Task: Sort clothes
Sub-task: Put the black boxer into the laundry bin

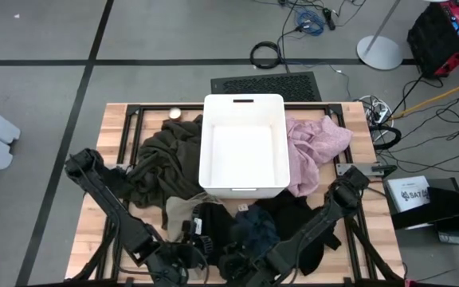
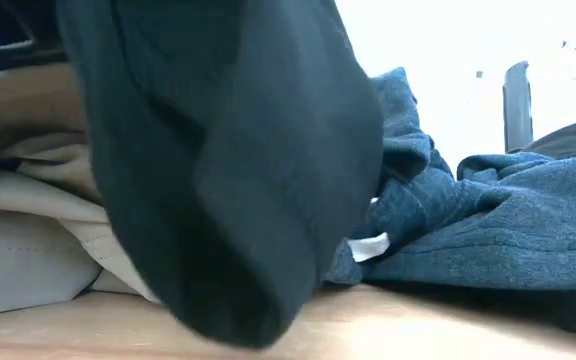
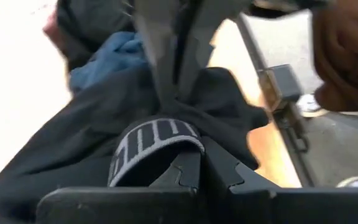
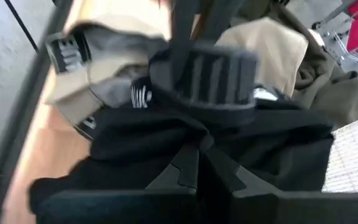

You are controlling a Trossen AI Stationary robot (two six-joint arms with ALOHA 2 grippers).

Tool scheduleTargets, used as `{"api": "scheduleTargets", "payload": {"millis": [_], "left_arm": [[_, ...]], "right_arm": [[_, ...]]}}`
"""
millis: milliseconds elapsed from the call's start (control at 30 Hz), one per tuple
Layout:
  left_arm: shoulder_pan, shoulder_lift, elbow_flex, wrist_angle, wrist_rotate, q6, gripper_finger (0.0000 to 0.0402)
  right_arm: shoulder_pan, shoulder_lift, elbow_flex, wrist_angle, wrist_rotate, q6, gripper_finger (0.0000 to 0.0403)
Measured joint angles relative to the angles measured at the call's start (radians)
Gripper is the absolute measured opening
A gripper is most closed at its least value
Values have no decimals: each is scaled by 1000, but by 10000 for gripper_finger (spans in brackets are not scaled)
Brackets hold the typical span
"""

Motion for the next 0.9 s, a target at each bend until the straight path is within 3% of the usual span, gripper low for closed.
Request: {"api": "scheduleTargets", "payload": {"millis": [233,667,900], "left_arm": [[-12,-28,0,-23,-9,-8,6],[-11,-31,0,-52,9,-13,6],[-4,-31,0,-52,42,-35,6]], "right_arm": [[-44,-1,1,11,-26,-63,28],[-45,-1,1,27,-35,-158,215],[-56,-1,1,65,2,-230,266]]}}
